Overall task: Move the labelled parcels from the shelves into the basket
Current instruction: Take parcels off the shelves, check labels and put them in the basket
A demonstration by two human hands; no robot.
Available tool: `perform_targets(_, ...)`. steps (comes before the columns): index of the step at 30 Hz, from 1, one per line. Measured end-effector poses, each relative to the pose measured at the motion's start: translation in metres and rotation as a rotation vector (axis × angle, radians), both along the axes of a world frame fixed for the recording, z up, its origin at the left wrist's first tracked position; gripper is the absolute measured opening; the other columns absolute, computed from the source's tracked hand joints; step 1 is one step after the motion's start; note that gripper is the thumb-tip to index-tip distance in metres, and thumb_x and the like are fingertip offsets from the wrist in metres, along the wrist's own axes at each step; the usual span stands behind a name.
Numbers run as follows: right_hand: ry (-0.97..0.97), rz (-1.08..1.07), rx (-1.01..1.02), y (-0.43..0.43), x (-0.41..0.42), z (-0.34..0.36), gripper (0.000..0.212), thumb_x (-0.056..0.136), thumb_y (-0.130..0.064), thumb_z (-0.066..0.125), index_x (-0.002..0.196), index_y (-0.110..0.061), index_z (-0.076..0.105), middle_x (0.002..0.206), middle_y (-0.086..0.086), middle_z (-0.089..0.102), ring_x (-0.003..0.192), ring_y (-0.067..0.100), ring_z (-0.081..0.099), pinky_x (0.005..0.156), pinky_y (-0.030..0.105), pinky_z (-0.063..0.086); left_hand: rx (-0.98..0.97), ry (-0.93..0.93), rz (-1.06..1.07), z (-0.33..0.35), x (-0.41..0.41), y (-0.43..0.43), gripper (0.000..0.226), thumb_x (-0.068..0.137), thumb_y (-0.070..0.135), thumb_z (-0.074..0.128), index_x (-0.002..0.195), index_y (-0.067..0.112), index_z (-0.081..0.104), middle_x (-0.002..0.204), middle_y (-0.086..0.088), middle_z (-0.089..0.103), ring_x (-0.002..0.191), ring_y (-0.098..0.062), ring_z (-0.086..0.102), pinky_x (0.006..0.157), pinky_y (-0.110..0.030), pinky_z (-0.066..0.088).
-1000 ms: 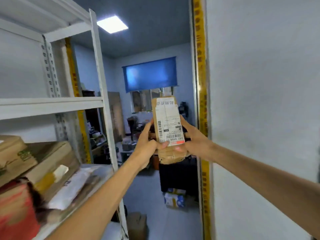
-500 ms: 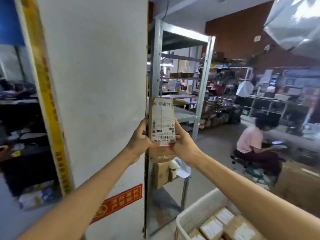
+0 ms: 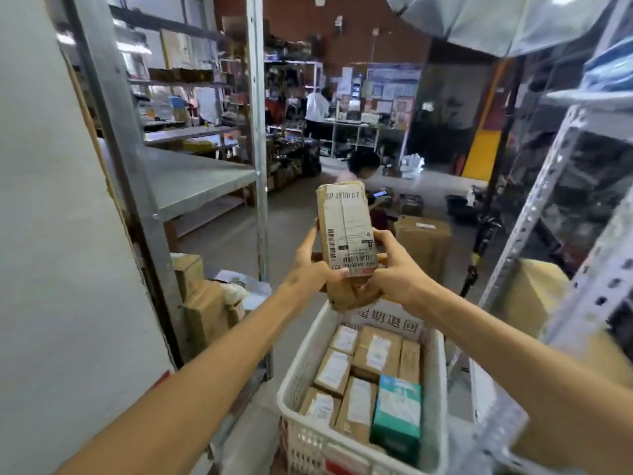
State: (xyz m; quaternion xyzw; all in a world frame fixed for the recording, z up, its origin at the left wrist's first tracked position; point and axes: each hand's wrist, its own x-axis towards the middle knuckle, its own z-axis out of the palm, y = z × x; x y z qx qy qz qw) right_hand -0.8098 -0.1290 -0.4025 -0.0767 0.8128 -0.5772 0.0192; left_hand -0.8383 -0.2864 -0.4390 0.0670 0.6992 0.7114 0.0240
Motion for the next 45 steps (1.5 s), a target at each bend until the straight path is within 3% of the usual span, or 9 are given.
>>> perform_targets(4,-0.069,-0.050,0.049,0.030,-0.012,-0.025,0.076,0.074,0.018,0.065,0.136,-0.019,0.041,0.110,0.000,0.065,0.094,0.007,0.065,0.062,0.023,0.057,0.092,-0.128,-0.144,-0.033,-0.031,0.023,0.102,0.074,-0.019,0.060,0.151,0.030,0.014,0.137,-0.013,0.053,0.120,-0.032,0.055,0.097,-0.054,0.047)
perform_targets(13,-0.088,-0.096,0.106,0.066,-0.054,-0.090,0.101,0.060,-0.001,0.083,0.145,-0.026,0.034,0.118,-0.014,0.057,0.097,-0.013,0.057,0.085,0.002,0.043,0.224,-0.363,-0.214,-0.091,-0.083,0.076,0.071,0.081,-0.027,0.046,0.125,0.028,0.040,0.123,-0.016,0.061,0.102,-0.031,0.063,0.077,-0.047,0.055)
perform_targets(22,-0.058,-0.309,0.259,0.080,-0.097,-0.183,0.102,0.047,-0.032,0.091,0.137,-0.029,0.043,0.122,-0.007,0.064,0.113,0.013,0.058,0.096,0.037,0.050,0.118,-0.549,-0.325,-0.148,-0.143,0.088,0.046,0.088,-0.006,0.054,0.117,0.029,0.055,0.118,-0.005,0.066,0.106,-0.025,0.062,0.086,-0.051,0.052)
perform_targets(27,-0.094,-0.391,0.394,0.087,-0.115,-0.221,0.113,0.040,-0.040,0.094,0.140,-0.029,0.042,0.122,-0.008,0.057,0.100,-0.007,0.038,0.099,0.029,0.036,0.144,-0.725,-0.311,-0.202,-0.160,0.105,0.028,0.092,0.007,0.053,0.119,0.012,0.056,0.093,-0.006,0.066,0.080,-0.017,0.061,0.053,-0.028,0.055)
perform_targets(30,-0.127,-0.364,0.522,0.092,-0.120,-0.244,0.122,0.039,-0.044,0.094,0.142,-0.020,0.032,0.133,-0.002,0.052,0.107,-0.006,0.036,0.104,0.039,0.032,0.237,-0.899,-0.331,-0.237,-0.167,0.120,0.011,0.092,0.009,0.053,0.099,0.008,0.062,0.088,-0.009,0.067,0.087,-0.023,0.063,0.069,-0.038,0.058)
perform_targets(33,-0.243,-0.352,0.707,0.102,-0.120,-0.277,0.123,0.044,-0.043,0.089,0.143,-0.016,0.021,0.137,0.006,0.047,0.122,0.029,0.042,0.100,0.043,0.037,0.233,-1.029,-0.347,-0.272,-0.172,0.132,0.020,0.091,0.012,0.056,0.108,0.004,0.062,0.108,-0.015,0.057,0.108,-0.030,0.053,0.082,-0.046,0.055)
perform_targets(36,-0.348,-0.409,0.748,0.108,-0.110,-0.304,0.109,0.051,-0.040,0.086,0.137,-0.009,0.026,0.128,0.009,0.050,0.116,0.035,0.046,0.099,0.046,0.038,0.199,-1.118,-0.401,-0.298,-0.170,0.143,0.024,0.091,0.012,0.058,0.113,0.004,0.061,0.107,-0.016,0.061,0.110,-0.030,0.055,0.086,-0.049,0.053)
perform_targets(41,-0.546,-0.392,0.675,0.120,-0.088,-0.333,0.107,0.056,-0.039,0.087,0.137,-0.005,0.026,0.123,0.012,0.057,0.112,0.033,0.054,0.076,0.030,0.037,0.192,-1.338,-0.501,-0.339,-0.148,0.142,0.037,0.090,0.023,0.060,0.122,0.005,0.056,0.114,-0.022,0.061,0.112,-0.036,0.058,0.086,-0.044,0.056)
perform_targets(45,-0.739,-0.550,0.600,0.119,-0.070,-0.361,0.093,0.060,-0.036,0.086,0.131,-0.005,0.034,0.115,0.011,0.060,0.107,0.031,0.059,0.074,0.026,0.043,-0.223,-1.174,-0.906,-0.363,-0.142,0.132,0.048,0.092,0.044,0.054,0.136,0.026,0.047,0.122,-0.015,0.061,0.110,-0.029,0.063,0.092,-0.037,0.053)
